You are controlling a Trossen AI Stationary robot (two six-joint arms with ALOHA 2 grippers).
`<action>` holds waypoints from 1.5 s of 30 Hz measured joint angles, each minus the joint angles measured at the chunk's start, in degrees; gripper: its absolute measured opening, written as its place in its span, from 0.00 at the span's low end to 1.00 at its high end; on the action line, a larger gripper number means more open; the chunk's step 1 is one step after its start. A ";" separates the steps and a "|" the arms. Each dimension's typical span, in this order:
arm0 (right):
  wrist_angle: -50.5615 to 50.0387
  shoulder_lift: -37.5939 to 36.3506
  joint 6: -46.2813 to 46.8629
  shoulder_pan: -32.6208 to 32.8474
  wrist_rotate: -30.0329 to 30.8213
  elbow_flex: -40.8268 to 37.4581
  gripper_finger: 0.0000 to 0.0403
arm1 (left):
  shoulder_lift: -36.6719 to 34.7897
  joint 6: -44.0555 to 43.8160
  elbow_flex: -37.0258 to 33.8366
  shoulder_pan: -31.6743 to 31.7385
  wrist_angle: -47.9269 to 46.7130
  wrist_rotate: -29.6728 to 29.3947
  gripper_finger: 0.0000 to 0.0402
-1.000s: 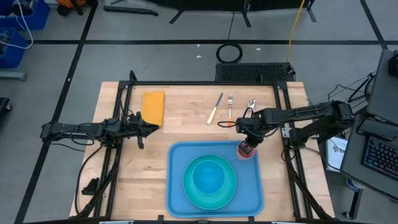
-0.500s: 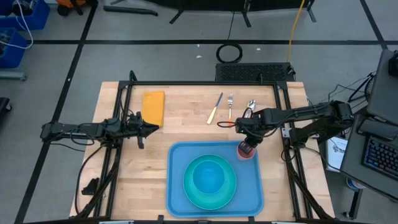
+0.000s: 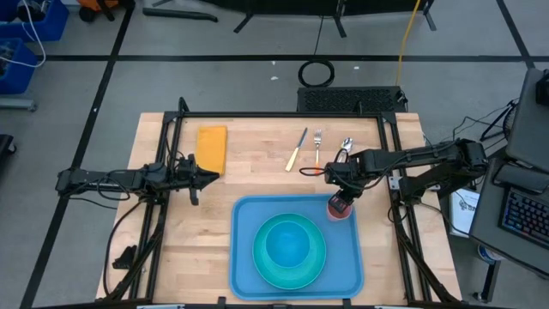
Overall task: Set up tray
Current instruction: Adjust the green plate on the tray
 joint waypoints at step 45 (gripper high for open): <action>-0.14 -20.13 13.68 7.36 6.01 0.00 0.38 | 0.01 -0.39 0.02 0.00 -0.07 0.33 0.09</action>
